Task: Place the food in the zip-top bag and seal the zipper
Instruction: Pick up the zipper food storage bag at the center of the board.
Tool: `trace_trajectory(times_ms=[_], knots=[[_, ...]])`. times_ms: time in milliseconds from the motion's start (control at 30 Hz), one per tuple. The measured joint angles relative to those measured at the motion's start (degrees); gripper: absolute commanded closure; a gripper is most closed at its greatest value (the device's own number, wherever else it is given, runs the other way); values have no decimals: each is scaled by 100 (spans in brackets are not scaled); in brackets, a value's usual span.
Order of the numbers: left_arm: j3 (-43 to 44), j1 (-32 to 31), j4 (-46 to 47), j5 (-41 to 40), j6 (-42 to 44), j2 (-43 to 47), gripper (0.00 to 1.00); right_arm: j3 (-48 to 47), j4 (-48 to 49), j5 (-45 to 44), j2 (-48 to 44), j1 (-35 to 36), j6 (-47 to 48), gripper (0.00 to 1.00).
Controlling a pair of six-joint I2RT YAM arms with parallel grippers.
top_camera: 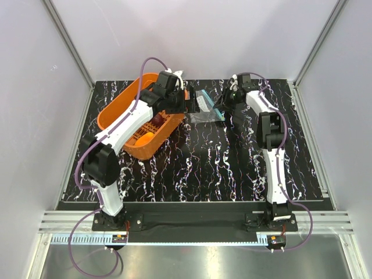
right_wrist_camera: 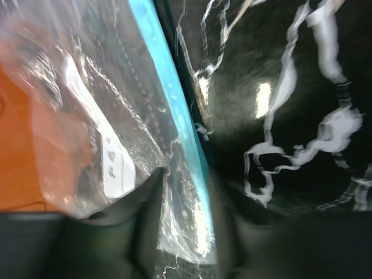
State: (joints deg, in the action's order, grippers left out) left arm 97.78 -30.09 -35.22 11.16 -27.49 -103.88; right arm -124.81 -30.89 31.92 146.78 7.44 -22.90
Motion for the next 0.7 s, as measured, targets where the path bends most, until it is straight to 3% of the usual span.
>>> trace_trajectory(times_ms=[33,67,100,167,400,700], knots=[[0,4,-2,0,2,0,1,52,0,2,0,31,11,67],[0,4,-7,0,4,0,1,144,48,33,-4,63,15,81],[0,9,-11,0,4,0,1,256,114,42,-46,94,35,89],[-4,9,-28,4,7,0,1,632,203,2,-221,142,55,100],[-9,7,-24,197,50,-28,1,2223,232,-251,-1333,177,146,100],[125,-125,-33,433,175,-518,1,4096,103,-409,-3862,184,212,100]])
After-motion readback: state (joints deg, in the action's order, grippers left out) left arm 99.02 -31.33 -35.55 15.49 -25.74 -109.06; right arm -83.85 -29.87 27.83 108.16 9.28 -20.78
